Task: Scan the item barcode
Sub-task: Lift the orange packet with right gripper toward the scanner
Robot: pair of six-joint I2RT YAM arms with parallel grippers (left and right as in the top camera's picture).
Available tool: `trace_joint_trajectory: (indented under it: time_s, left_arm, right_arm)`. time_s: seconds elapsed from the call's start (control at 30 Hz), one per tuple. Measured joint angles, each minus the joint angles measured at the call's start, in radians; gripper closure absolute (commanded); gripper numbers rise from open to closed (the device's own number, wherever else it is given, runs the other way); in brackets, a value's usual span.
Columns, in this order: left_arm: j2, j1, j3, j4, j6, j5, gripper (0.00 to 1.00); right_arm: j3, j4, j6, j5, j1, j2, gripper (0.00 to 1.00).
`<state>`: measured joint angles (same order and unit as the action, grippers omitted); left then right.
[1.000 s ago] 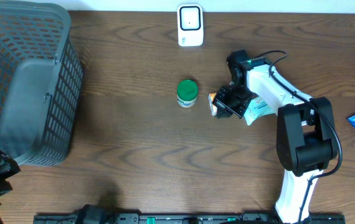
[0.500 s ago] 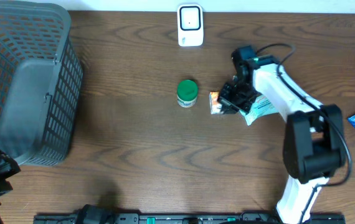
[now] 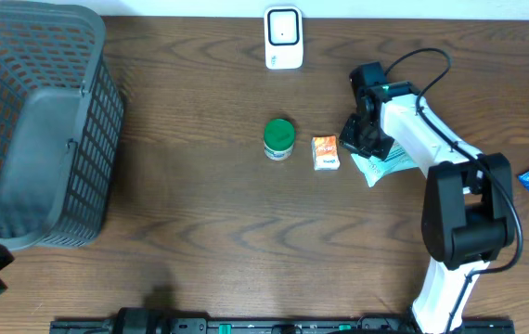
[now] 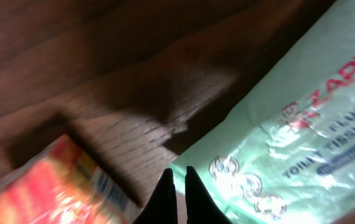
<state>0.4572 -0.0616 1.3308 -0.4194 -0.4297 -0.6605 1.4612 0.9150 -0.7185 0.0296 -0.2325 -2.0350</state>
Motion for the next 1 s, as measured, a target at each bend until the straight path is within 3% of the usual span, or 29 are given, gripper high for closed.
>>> trace_joint_trajectory:
  time_s: [0.23,0.67,0.77,0.83,0.87,1.0]
  left_arm:
    - [-0.004,0.029,0.000,-0.015,0.095,0.020,0.02]
    - [-0.004,0.029,0.000,-0.002,0.119,0.086,0.02]
    - [-0.004,0.029,0.000,0.020,0.120,0.086,0.02]
    - [-0.004,0.029,0.000,0.030,0.119,0.086,0.02]
    - [-0.004,0.029,0.000,0.032,0.119,0.087,0.02]
    - [-0.004,0.029,0.000,0.034,0.147,0.087,0.02]
  right_arm:
    - [-0.001,-0.012,0.000,-0.042,-0.042,-0.036,0.99]
    - [-0.002,-0.045,-0.018,-0.280,-0.208,-0.036,0.98]
    - [-0.002,-0.035,-0.022,-0.298,-0.207,-0.036,0.81]
    - [0.004,-0.009,-0.018,-0.307,-0.201,-0.036,0.20]
    - [0.010,0.003,-0.003,-0.309,-0.200,-0.034,0.01]
    - [0.045,0.035,0.116,-0.312,-0.198,-0.011,0.01]
